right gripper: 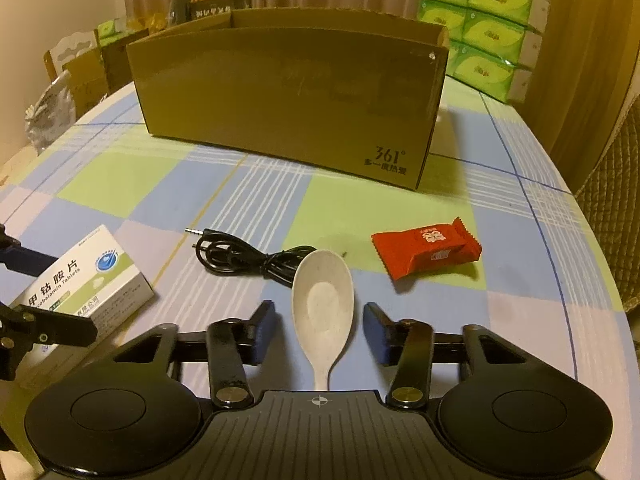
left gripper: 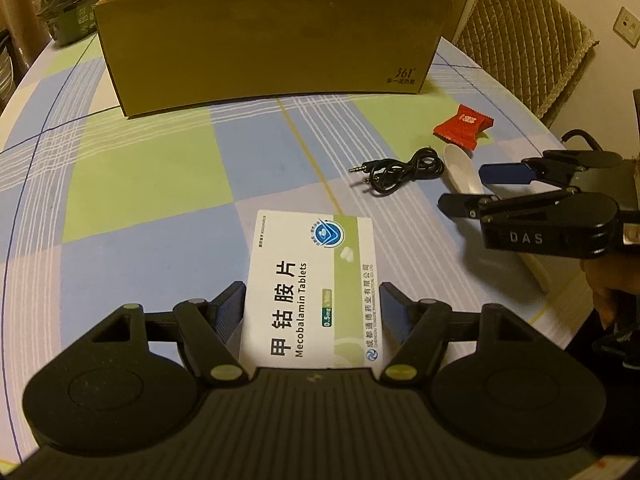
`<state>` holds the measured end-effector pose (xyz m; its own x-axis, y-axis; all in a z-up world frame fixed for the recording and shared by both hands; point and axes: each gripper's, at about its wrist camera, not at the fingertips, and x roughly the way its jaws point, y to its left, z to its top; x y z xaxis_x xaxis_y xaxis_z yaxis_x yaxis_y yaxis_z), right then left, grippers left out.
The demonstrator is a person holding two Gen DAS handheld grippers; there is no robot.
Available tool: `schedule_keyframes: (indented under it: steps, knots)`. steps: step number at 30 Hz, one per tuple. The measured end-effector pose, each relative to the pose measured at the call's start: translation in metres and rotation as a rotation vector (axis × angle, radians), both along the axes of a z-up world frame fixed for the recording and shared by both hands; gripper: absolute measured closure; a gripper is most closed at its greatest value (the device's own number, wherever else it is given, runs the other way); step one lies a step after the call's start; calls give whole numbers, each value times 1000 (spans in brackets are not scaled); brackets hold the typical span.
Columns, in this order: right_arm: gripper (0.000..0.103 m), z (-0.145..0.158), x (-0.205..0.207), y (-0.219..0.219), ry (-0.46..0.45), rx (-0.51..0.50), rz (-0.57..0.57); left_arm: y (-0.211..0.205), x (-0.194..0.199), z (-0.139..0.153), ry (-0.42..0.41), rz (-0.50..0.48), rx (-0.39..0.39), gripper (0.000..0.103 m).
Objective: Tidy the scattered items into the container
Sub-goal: 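Carry the tablet box and spoon with both tools toward the cardboard box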
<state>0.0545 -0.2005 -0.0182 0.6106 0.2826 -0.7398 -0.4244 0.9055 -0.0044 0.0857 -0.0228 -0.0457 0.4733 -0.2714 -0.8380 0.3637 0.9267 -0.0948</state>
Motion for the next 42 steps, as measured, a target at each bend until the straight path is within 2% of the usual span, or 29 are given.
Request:
schedule_keyframes:
  steps: [1, 19, 26, 42]
  knots:
    - [73, 0, -1, 0, -2, 2, 1, 0, 0, 0, 0, 2, -1, 36]
    - [74, 12, -14, -7, -1, 29, -31, -2, -9, -5, 0, -1, 18, 36]
    - [74, 16, -19, -7, -3, 27, -30, -6, -6, -5, 0, -19, 61, 36]
    - [74, 50, -29, 2, -76, 32, -14, -1, -10, 30, -80, -4, 18, 36]
